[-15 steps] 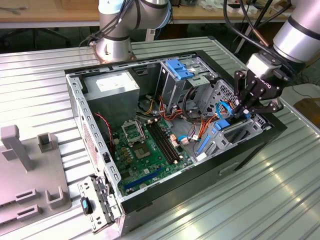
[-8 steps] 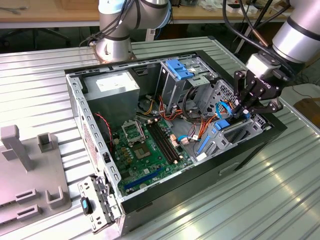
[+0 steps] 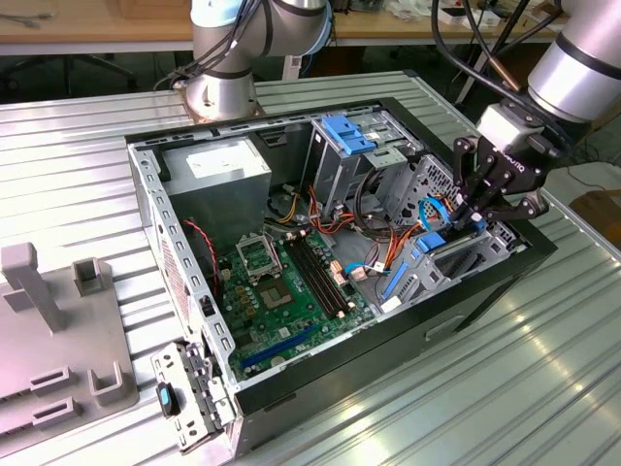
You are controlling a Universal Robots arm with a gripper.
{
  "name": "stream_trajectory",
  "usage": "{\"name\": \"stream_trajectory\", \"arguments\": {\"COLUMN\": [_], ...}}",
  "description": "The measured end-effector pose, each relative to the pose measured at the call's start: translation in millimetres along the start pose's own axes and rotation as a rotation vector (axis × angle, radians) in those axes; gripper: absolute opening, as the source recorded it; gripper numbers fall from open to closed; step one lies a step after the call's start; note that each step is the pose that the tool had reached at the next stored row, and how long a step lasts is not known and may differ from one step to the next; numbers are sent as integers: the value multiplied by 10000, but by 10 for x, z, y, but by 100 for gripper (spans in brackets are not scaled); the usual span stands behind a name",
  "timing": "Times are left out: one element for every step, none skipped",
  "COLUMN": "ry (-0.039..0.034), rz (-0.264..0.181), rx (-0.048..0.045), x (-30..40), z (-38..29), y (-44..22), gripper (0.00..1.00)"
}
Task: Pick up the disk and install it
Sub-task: 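Insert the second disk wire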
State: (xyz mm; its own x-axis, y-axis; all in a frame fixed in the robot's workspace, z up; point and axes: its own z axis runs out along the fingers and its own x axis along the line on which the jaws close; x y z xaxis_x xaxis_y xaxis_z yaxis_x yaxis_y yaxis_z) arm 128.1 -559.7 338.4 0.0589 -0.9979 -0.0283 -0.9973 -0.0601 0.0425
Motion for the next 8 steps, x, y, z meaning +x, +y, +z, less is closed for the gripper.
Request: {"name": "stream_trajectory", "arguments": {"ry": [-1, -3, -24, -20, -15, -2, -8, -4], "rz": [-1, -1, -2, -1, -1, 0, 0, 0], "rx": [1, 1, 4, 2, 2, 1, 2, 1], "x": [0, 0, -1, -1, -1, -2, -2, -3], "z": [0, -3, -2, -15, -30, -56, -74, -116], "y": [1, 1, 0, 2, 2, 3, 4, 6], "gripper": [16, 16, 17, 17, 24, 24, 24, 24]}}
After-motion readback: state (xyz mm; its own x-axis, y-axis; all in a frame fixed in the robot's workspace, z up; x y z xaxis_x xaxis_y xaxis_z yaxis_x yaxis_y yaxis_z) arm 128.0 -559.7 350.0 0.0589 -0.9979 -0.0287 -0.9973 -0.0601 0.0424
